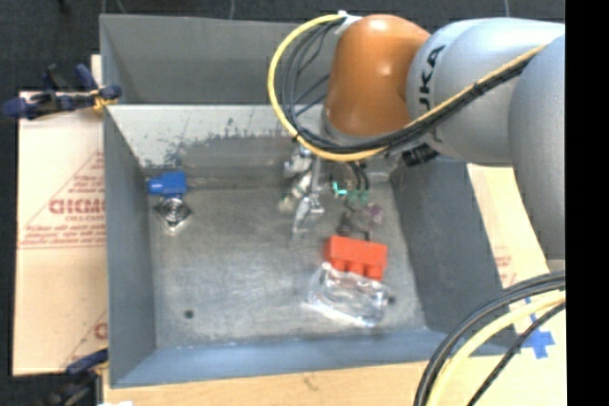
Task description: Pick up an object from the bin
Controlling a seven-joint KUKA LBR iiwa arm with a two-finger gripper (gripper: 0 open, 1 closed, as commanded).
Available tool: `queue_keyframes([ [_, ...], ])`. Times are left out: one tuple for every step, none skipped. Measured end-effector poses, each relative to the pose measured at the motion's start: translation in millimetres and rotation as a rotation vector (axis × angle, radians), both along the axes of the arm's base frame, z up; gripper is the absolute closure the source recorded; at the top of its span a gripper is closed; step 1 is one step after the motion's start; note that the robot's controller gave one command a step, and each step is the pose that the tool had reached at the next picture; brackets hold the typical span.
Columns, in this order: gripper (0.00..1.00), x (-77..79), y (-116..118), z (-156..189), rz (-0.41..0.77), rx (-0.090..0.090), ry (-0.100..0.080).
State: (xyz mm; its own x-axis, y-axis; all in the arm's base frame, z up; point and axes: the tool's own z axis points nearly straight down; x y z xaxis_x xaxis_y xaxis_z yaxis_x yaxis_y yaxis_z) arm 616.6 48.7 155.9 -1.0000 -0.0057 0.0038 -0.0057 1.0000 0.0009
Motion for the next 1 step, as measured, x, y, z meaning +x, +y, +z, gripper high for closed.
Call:
queue_keyframes([
  [0.0, -15.0, -85.9, -76.4, 0.037, -0.003, 0.002],
])
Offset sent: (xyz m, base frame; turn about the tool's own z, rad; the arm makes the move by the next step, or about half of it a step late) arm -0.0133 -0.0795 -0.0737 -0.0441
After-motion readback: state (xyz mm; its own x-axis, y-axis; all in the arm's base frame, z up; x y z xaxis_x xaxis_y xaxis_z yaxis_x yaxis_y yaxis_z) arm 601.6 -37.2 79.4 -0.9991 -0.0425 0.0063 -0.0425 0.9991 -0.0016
